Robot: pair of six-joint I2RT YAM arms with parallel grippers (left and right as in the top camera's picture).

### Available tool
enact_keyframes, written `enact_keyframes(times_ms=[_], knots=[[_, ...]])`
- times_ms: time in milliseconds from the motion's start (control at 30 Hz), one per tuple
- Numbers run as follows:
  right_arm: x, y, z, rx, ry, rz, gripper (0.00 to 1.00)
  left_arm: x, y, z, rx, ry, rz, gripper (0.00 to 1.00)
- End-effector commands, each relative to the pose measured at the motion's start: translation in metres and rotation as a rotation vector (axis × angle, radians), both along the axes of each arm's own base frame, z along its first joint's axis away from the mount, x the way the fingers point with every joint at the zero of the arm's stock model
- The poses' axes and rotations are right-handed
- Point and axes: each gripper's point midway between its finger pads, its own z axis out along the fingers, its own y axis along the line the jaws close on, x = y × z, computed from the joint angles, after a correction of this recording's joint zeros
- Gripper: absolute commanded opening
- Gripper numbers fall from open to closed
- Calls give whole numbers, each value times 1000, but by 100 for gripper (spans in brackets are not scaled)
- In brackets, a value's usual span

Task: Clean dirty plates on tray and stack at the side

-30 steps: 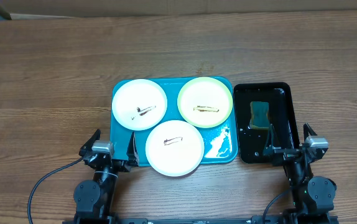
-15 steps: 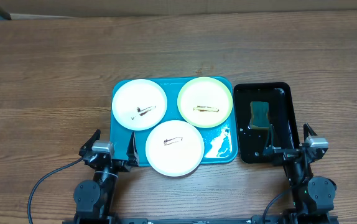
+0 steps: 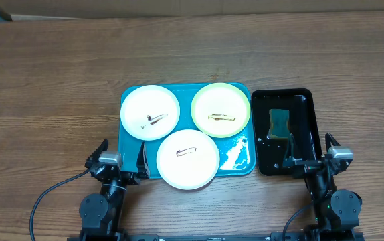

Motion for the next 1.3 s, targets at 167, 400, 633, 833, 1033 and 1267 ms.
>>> enact_keyframes(times_ms=[167,400,633,833,1033,1267], knots=[[-1,3,1,120,15,13,100,-4,-1,-1,-18,39,-3,100],[-9,-2,5,111,111,-16,100,-15,3,-1,-7,188,15,100],[-11,-1,14,128,279,-26,100,-21,4,10,7,397,22,100],[0,3,20,131,488,-30,100,-23,0,23,3,608,8,100],[19,8,18,117,737,-31,100,-23,-6,37,-127,824,44,100],[34,26,17,147,949,39,100,-23,-16,25,-218,1003,48,100]])
